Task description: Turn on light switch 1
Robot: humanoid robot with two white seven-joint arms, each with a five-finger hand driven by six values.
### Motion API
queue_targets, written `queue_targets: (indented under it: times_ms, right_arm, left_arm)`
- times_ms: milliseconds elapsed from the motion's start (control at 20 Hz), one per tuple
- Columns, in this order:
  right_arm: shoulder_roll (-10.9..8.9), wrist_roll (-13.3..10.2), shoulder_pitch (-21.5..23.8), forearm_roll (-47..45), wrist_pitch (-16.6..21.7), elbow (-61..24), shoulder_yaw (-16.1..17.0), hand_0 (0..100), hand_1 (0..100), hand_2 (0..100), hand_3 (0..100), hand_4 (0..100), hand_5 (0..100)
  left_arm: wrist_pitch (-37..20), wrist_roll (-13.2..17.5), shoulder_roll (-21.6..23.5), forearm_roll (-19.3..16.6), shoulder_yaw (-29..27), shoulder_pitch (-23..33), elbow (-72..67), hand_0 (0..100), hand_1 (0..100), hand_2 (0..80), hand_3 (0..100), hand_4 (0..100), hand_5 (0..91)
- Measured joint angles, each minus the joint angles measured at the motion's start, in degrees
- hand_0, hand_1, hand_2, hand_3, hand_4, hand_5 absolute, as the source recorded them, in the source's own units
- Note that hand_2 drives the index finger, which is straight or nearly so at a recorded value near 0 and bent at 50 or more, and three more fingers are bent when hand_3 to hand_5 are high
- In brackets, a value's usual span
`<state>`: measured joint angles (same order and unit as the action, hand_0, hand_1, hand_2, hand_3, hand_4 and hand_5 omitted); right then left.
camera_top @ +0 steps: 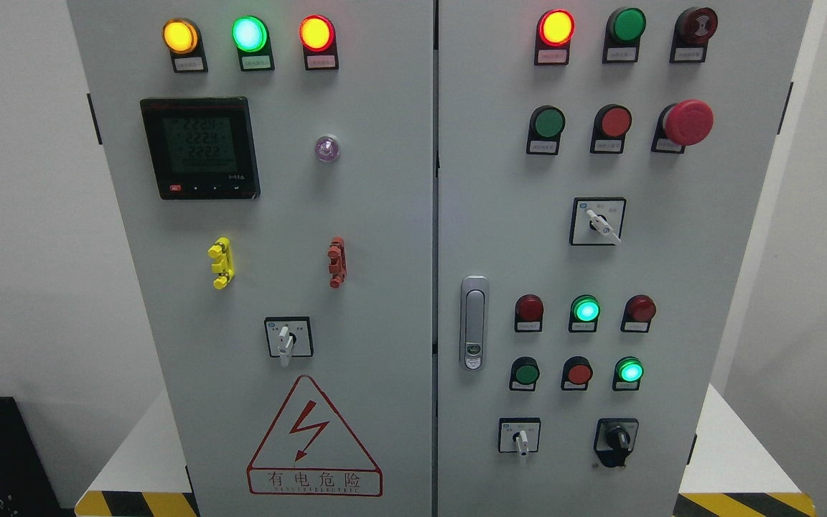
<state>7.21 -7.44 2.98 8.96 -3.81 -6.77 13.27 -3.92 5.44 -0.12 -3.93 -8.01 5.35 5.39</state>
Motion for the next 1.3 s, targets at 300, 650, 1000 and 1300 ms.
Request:
queue_targets:
  times_ms: [300,650,1000,1300]
  right_arm:
    - [0.0,0.0,0.0,0.0,0.0,0.0,0.0,31,0,0,0,0,0]
    - [0.0,0.0,0.0,0.0,0.0,0.0,0.0,31,0,0,0,0,0]
    - [0.0,0.0,0.0,0.0,0.0,0.0,0.0,31,0,0,0,0,0]
    - [0.0,0.0,0.0,0.0,0.0,0.0,0.0,31,0,0,0,0,0]
  left_arm:
    - [0.01,-0.21,0.05,-0.02,0.01,0.01,0.02,17,2,0.0,0,0,0.0]
    - [0.13,-1.27,-0.16,-0.27,0.04,0.78,1.73,17,3,0.0,0,0,0.0]
    - [2.84,-2.32,-0.44,-1.42,0.42,6.99,13.43,17,6,0.0,0,0,0.0]
    - [3.95,-2.13,0.31,-2.24,1.48,13.65,31.14,18,8,0.0,0,0,0.0]
